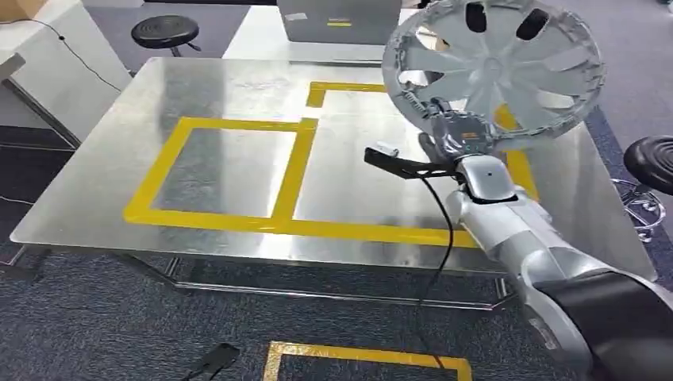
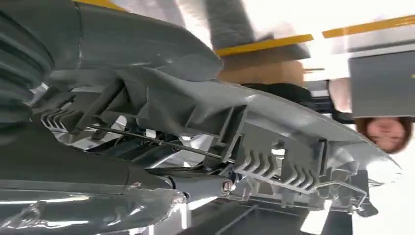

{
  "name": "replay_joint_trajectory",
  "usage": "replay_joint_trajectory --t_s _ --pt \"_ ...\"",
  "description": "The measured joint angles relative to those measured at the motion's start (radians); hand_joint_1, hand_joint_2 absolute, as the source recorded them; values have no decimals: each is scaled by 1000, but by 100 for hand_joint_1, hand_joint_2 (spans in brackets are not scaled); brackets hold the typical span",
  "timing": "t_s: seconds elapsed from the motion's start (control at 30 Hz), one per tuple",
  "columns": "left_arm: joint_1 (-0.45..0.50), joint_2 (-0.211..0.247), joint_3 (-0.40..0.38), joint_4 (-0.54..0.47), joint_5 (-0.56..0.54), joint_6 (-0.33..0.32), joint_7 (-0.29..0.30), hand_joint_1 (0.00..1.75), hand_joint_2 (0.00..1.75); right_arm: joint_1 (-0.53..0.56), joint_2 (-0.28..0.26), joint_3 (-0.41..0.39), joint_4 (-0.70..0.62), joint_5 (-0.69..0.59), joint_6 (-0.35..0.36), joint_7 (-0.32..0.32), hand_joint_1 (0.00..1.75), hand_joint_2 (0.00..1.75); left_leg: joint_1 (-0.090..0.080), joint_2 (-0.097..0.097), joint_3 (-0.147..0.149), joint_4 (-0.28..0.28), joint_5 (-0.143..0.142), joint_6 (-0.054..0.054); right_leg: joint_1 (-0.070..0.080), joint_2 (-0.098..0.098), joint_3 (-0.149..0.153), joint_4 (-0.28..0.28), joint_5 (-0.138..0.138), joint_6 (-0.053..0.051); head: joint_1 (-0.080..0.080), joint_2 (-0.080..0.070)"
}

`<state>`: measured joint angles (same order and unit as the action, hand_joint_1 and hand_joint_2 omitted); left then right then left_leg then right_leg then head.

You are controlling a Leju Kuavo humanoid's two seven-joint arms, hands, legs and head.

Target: Take the parts from the cabinet and place them on the table.

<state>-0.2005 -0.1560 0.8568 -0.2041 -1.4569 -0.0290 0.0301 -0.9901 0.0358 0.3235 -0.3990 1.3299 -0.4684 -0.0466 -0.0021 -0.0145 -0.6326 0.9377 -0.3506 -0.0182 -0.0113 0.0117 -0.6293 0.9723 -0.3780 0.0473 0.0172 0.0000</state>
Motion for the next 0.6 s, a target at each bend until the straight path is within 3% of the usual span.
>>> replay_joint_trajectory --t_s 0.23,0.6 --pt "-5 -6 -1 0 -3 0 5 0 175 -14 107 59 1 29 30 -13 175 175 0 4 1 0 -1 -2 0 4 -1 0 1 -3 0 0" --pt "-2 -11 -1 0 1 -3 5 0 175 -14 175 108 0 35 37 -29 175 175 1 1 0 0 0 -3 1 1 0 0 1 -4 0 0"
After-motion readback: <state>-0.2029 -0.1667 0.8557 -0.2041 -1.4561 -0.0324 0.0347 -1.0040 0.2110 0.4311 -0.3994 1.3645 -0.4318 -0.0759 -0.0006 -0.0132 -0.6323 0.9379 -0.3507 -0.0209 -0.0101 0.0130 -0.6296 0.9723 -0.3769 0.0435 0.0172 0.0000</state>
